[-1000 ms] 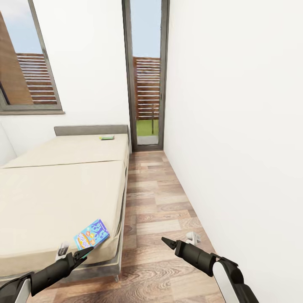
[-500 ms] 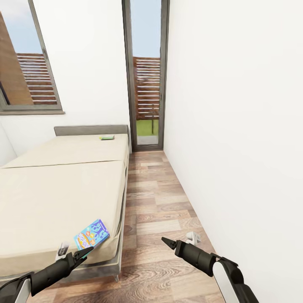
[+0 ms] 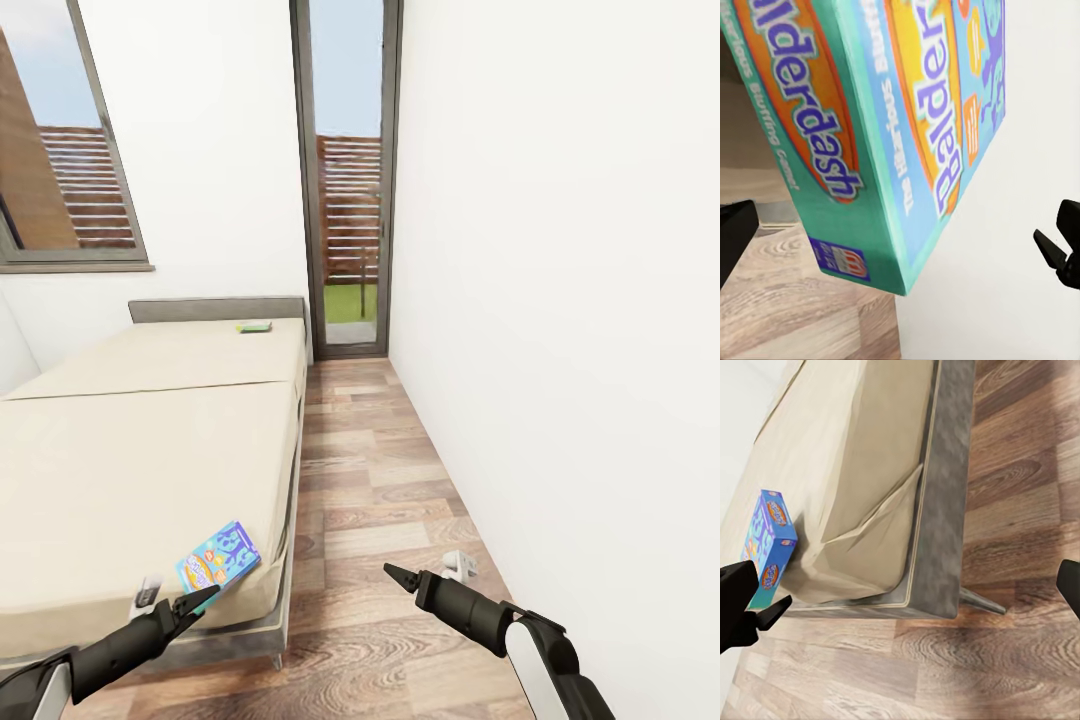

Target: Put all the toys in the child's room - the three board games (two on the bed and one on the table), the two jigsaw puzzles on the table, and the tennis ball on the table - inside the toy box on the table in the child's room.

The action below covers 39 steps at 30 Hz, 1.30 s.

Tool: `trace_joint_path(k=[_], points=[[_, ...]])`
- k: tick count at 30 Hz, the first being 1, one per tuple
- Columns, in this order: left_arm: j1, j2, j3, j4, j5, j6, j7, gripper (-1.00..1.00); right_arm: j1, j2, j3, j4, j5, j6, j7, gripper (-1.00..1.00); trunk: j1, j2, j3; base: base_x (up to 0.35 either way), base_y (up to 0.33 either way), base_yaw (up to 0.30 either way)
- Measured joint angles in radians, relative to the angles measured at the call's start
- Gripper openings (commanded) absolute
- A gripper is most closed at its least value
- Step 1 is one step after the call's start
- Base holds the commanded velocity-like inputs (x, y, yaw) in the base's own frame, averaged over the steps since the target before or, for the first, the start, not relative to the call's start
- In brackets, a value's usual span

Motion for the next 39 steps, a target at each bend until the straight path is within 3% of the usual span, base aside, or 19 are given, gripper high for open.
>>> trace_joint_path(k=[9,39], points=[[0.002,0.001,0.004,0.0,-0.019,0.019,0.0,1.0,0.0,0.0,0.0,0.0,0.0,0.0,0.0,1.0,0.0,0.0,0.0,0.062,0.024,0.0],[0.003,0.0,0.005,0.0,-0.018,0.02,0.0,1.0,0.0,0.0,0.001,0.0,0.0,0.0,0.0,1.0,0.0,0.0,0.0,0.003,0.001,0.0]])
